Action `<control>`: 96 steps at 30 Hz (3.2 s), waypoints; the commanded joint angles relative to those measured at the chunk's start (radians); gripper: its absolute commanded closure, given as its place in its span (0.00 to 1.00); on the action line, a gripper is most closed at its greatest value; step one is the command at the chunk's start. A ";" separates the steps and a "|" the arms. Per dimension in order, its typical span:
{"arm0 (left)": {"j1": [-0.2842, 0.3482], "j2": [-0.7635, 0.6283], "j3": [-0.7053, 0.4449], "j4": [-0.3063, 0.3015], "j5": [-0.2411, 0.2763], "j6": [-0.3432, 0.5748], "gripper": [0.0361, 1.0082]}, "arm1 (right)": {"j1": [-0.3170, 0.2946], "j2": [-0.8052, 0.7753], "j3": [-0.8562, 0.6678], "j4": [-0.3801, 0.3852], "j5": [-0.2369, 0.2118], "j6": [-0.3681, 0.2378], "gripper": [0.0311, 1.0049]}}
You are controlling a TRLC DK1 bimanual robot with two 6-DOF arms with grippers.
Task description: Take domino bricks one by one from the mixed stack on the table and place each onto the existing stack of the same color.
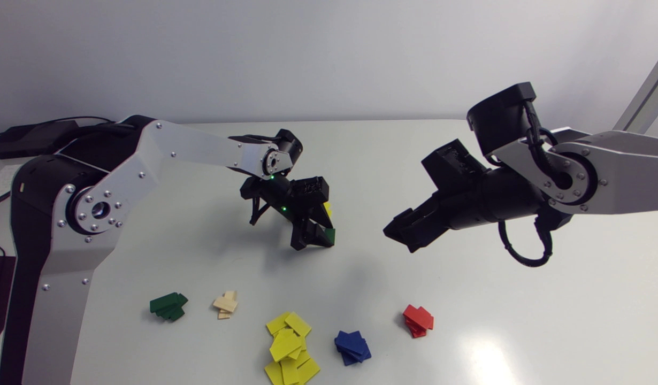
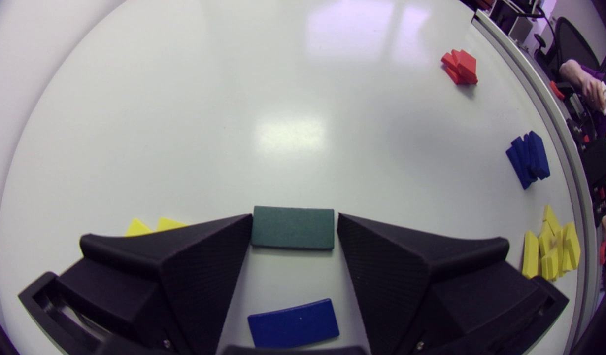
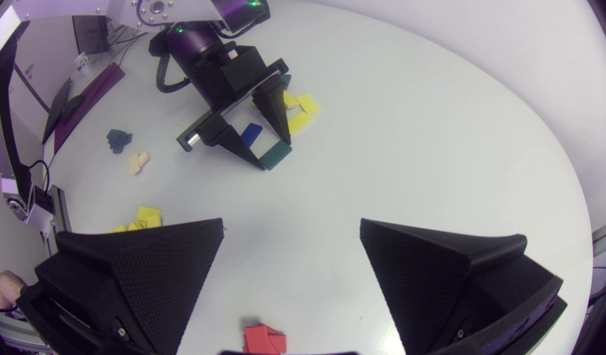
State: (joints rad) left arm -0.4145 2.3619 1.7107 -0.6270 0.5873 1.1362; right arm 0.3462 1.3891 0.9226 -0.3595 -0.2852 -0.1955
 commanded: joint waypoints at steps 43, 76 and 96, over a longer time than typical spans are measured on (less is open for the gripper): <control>0.166 -0.507 -0.407 -0.002 -0.044 -0.015 0.73 | 0.017 -0.041 -0.024 -0.025 -0.029 -0.005 0.04; 0.637 -1.079 -1.177 0.271 -0.011 0.020 0.73 | 0.112 -0.045 -0.071 0.031 -0.012 0.034 0.04; 0.730 -1.106 -1.229 0.193 -0.029 0.102 0.73 | 0.116 -0.039 -0.071 0.048 -0.014 0.036 0.04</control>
State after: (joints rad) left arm 0.3096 1.2682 0.5179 -0.4198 0.5636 1.1969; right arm 0.4530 1.3582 0.8783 -0.3237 -0.3035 -0.1753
